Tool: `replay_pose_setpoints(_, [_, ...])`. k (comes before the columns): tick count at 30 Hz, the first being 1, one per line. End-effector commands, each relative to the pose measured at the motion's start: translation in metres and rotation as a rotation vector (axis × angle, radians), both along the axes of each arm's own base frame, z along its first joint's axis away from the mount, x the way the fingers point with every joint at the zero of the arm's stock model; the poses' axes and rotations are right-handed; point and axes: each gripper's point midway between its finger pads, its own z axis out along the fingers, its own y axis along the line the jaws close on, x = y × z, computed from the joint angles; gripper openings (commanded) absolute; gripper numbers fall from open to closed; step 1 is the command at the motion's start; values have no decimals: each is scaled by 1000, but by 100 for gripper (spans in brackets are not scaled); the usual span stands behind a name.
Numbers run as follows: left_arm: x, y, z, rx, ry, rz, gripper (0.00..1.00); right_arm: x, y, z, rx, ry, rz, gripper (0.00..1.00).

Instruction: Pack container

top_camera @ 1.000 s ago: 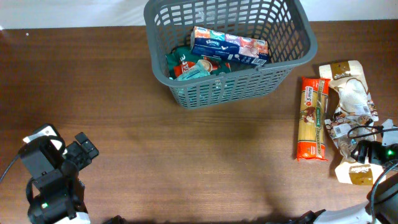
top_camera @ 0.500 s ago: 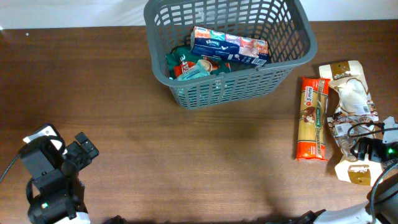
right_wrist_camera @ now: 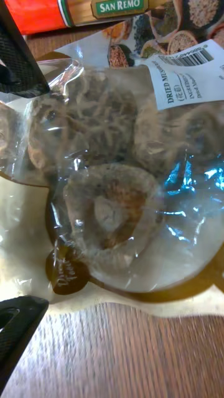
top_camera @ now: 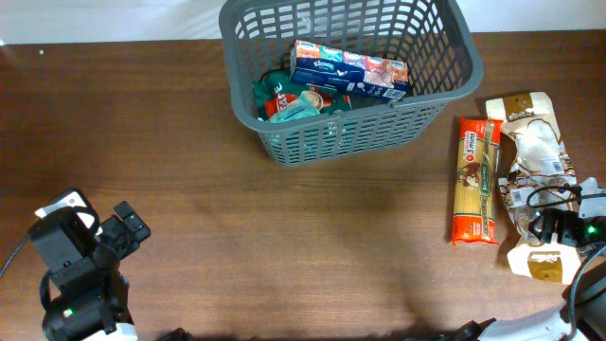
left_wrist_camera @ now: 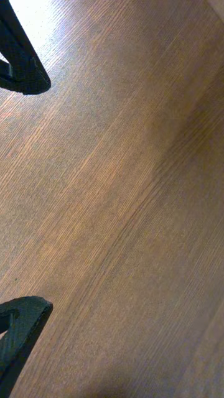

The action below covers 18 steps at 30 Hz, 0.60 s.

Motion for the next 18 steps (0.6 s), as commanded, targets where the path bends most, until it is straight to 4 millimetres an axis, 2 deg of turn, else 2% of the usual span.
replay_pose_setpoints(1, [-1, 0, -2, 10, 11, -4, 99, -3, 7, -12, 41, 10, 8, 99])
replay_pose_setpoints(6, [-1, 0, -2, 10, 11, -4, 99, -2, 6, -12, 37, 8, 9, 99])
replay_pose_setpoints(7, [-1, 0, -2, 10, 11, -4, 99, -2, 6, -12, 37, 7, 9, 96])
replay_pose_setpoints(9, [-1, 0, -2, 10, 11, -4, 99, -2, 6, -12, 36, 7, 8, 83])
replay_pose_setpoints(10, [-1, 0, -2, 10, 11, -4, 99, -2, 6, -12, 35, 6, 8, 64])
replay_pose_setpoints(13, [-1, 0, -2, 10, 11, -4, 99, -2, 6, -12, 34, 6, 8, 38])
replay_pose_setpoints(15, [-1, 0, -2, 10, 11, -4, 99, -1, 5, -12, 32, 4, 8, 17])
replay_pose_setpoints(17, [-1, 0, -2, 10, 11, -4, 99, -1, 5, -12, 32, 4, 8, 4])
replay_pose_setpoints(18, [-1, 0, -1, 11, 11, -4, 99, -1, 5, -12, 32, 4, 8, 4])
